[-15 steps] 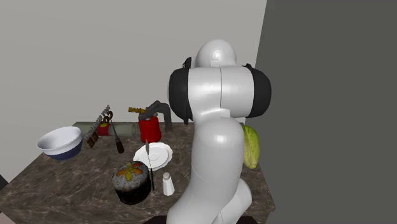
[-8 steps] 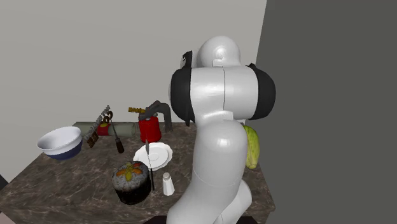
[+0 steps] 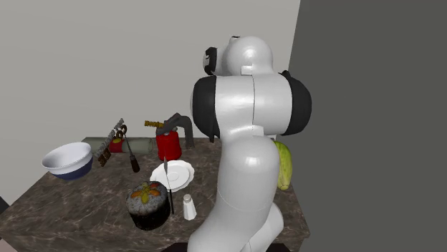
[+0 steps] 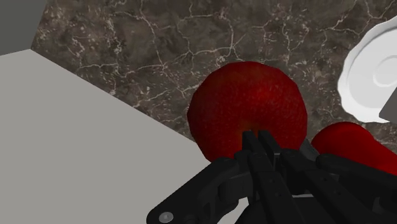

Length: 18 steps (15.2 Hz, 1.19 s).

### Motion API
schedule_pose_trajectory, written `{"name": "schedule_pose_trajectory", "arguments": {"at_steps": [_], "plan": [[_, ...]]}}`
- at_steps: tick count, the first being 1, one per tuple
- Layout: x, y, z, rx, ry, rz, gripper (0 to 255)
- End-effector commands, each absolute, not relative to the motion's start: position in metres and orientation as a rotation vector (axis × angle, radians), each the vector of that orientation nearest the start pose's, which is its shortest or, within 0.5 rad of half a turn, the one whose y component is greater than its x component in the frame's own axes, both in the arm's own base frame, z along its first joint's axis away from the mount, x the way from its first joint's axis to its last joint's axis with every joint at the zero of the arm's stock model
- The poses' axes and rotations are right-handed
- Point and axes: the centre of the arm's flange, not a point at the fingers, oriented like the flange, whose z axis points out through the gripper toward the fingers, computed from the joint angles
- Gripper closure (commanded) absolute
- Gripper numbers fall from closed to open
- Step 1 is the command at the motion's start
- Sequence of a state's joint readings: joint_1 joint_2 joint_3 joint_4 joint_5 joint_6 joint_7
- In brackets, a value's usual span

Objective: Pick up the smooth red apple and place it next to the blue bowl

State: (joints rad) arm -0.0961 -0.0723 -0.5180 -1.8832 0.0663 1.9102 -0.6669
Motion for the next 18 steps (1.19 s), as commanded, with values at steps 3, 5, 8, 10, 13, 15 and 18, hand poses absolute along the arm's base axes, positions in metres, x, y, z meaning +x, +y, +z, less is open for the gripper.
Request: {"name": "schedule_pose_trajectory", "arguments": {"at_steps": [3, 5, 8, 10, 13, 15, 18], "plan": [[0.451, -0.319, 0.563, -3.108, -0.051, -0.204, 255], [0.451, -0.319, 0.573, -3.108, -0.051, -0.204, 255], [0.456, -0.307, 0.580, -3.108, -0.051, -0.204, 255], [0.465, -0.282, 0.580, -3.108, -0.051, -0.204, 255], [0.479, -0.245, 0.580, -3.108, -0.051, -0.204, 255], [0.488, -0.220, 0.581, -3.108, -0.051, -0.204, 255], [0.502, -0.183, 0.581, -3.108, -0.051, -0.204, 255]]}}
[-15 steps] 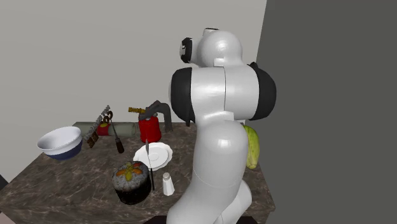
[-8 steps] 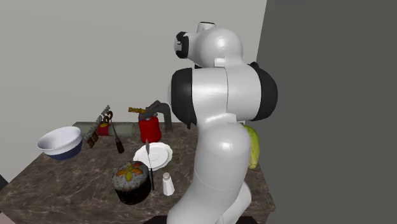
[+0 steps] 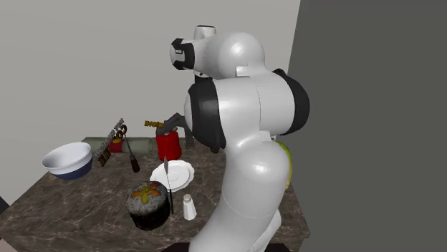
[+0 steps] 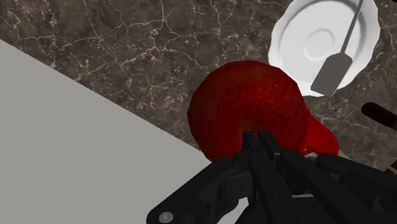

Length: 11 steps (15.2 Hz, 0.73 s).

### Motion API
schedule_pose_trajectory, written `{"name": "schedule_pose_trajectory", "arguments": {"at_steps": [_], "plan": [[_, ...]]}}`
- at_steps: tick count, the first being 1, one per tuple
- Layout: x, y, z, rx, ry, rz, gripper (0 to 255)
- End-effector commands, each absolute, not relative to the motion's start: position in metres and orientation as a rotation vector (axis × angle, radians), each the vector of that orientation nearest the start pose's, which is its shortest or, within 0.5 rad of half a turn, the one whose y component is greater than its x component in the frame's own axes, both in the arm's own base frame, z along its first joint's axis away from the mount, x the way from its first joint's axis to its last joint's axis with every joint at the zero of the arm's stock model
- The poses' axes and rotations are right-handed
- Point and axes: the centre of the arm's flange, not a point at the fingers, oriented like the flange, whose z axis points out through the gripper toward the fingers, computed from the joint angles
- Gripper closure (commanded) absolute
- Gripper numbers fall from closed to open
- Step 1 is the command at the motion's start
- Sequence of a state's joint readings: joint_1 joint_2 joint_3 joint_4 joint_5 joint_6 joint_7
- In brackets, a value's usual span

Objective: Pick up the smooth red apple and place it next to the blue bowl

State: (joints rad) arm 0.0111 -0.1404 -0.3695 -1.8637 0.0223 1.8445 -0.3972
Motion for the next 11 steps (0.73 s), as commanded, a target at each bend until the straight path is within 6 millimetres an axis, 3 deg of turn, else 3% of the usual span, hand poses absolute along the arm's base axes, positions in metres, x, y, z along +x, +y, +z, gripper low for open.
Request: {"name": "schedule_pose_trajectory", "arguments": {"at_steps": [1, 11], "plan": [[0.506, -0.171, 0.581, -3.108, -0.051, -0.204, 255], [0.552, -0.047, 0.581, -3.108, -0.051, -0.204, 255]]}}
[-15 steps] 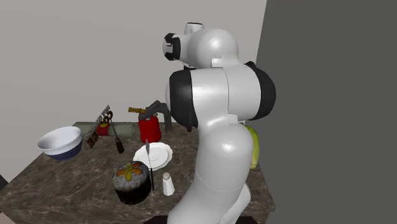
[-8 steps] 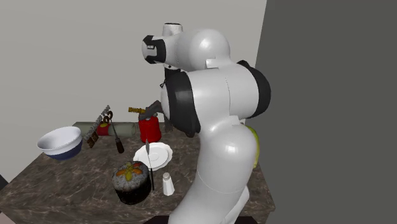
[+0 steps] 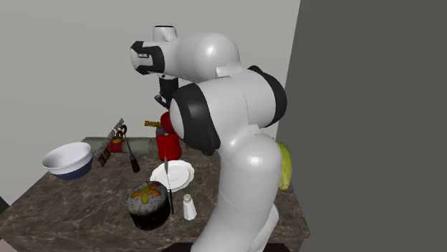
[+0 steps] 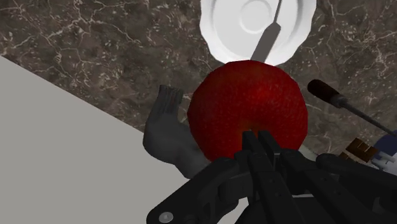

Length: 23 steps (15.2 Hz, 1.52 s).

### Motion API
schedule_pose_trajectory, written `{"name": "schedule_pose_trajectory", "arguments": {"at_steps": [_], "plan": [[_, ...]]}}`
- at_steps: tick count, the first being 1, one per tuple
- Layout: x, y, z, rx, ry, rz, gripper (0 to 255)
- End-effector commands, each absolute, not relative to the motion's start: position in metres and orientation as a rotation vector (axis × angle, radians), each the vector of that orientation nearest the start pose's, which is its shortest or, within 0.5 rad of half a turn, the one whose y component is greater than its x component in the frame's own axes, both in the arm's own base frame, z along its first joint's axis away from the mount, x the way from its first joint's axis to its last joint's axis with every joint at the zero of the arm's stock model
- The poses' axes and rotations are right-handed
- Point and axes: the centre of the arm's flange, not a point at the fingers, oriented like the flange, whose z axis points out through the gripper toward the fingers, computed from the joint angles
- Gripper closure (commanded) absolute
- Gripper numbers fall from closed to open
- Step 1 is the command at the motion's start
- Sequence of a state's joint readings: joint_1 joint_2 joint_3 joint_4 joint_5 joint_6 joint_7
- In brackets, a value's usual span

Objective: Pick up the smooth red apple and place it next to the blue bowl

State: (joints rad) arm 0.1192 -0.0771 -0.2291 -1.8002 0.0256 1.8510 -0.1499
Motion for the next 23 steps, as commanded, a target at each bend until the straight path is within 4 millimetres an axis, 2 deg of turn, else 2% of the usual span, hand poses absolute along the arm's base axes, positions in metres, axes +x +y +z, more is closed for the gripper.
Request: {"name": "schedule_pose_trajectory", "arguments": {"at_steps": [1, 23], "plan": [[0.557, -0.035, 0.581, -3.108, -0.051, -0.204, 255], [0.658, 0.238, 0.581, -3.108, -0.051, -0.204, 255]]}}
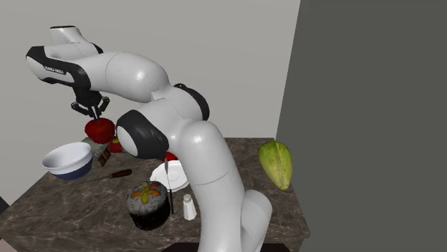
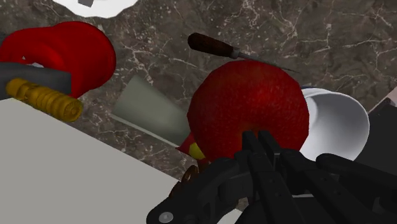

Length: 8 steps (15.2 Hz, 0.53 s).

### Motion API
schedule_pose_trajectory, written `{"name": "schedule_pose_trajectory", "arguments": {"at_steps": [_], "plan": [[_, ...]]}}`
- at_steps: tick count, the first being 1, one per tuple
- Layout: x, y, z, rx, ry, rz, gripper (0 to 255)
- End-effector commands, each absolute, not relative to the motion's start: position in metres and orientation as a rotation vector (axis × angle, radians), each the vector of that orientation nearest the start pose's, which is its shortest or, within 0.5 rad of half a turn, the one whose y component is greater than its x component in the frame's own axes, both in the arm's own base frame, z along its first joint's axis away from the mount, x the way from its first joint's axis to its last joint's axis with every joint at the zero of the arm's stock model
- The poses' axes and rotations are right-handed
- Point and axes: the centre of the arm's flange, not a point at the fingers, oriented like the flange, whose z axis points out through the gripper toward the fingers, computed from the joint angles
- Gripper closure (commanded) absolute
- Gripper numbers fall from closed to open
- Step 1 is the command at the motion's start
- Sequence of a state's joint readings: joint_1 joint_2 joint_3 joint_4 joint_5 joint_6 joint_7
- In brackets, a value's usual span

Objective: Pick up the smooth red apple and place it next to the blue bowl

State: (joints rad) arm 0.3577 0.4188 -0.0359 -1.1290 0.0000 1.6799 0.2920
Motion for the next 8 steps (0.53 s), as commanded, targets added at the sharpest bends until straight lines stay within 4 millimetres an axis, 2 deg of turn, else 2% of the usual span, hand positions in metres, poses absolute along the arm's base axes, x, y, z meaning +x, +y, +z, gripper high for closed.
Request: {"name": "schedule_pose_trajectory", "arguments": {"at_steps": [1, 8], "plan": [[0.663, 0.249, 0.581, -3.108, -0.051, -0.204, 255], [0.663, 0.249, 0.544, -3.108, -0.051, -0.204, 255]]}}
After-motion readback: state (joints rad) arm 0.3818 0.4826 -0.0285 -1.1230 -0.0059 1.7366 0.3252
